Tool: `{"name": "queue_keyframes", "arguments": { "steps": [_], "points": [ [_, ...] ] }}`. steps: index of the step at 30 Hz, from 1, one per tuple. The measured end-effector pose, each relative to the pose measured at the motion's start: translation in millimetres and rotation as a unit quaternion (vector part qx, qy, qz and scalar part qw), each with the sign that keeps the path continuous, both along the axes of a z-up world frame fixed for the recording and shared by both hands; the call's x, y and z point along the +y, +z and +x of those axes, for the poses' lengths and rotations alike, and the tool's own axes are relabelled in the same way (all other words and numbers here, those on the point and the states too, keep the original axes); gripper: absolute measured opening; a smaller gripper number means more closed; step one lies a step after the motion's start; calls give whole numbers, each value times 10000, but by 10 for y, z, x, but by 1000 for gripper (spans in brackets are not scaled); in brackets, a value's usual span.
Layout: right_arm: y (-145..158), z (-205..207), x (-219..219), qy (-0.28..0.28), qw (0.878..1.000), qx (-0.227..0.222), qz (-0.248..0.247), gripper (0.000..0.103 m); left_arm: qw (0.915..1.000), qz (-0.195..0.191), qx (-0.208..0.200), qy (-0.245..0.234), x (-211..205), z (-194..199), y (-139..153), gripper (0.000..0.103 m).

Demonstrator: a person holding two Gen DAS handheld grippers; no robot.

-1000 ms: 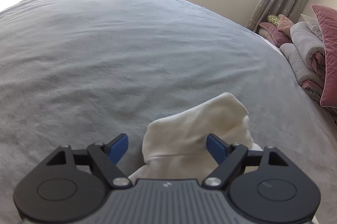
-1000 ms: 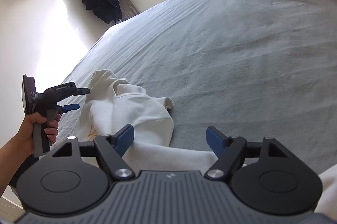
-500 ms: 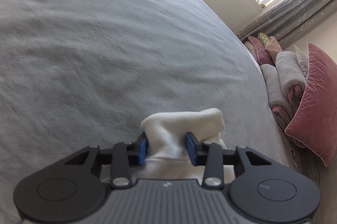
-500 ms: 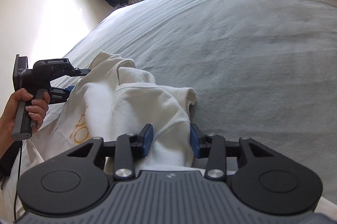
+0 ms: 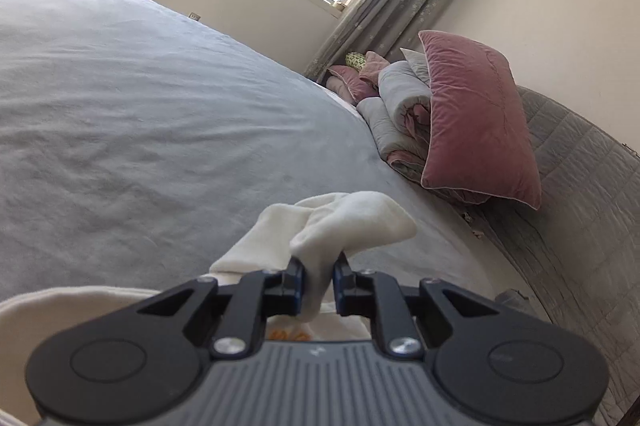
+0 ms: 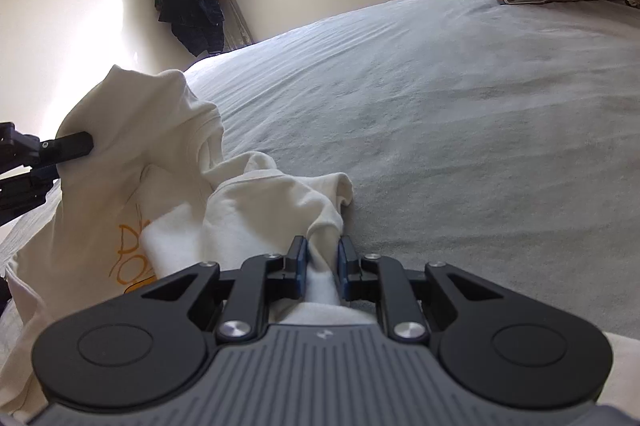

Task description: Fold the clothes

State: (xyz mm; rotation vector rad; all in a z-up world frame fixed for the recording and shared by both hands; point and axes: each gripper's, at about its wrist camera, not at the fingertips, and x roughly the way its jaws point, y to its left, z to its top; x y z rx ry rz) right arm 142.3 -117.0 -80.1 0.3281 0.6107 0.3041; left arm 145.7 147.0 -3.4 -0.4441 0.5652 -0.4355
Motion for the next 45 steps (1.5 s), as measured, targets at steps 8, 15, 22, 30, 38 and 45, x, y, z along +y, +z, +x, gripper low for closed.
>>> {"name": "queue_keyframes", "arguments": {
  "steps": [8, 15, 22, 30, 38, 45],
  "points": [
    [-51, -20, -265, 135, 9954, 126, 943, 15, 9845, 1313, 436, -1076, -469, -380, -399, 15],
    [-82, -35, -355, 214, 9902, 209, 1362, 14, 9775, 1631, 414, -1271, -488, -498, -263, 33],
    [-63, -43, -347, 220, 9893, 208, 1426, 14, 9807, 1362, 262, -1378, -439, -582, 83, 58],
    [-45, -25, -337, 221, 9891, 208, 1444, 14, 9890, 1327, 421, -500, -426, -159, 87, 65],
    [-55, -12, -354, 232, 9892, 203, 1433, 16, 9883, 1339, 683, 263, -551, 369, -145, 61],
    [-64, 12, -359, 244, 9889, 204, 1448, 17, 9849, 1409, 809, 590, -575, 441, -176, 15]
  ]
}}
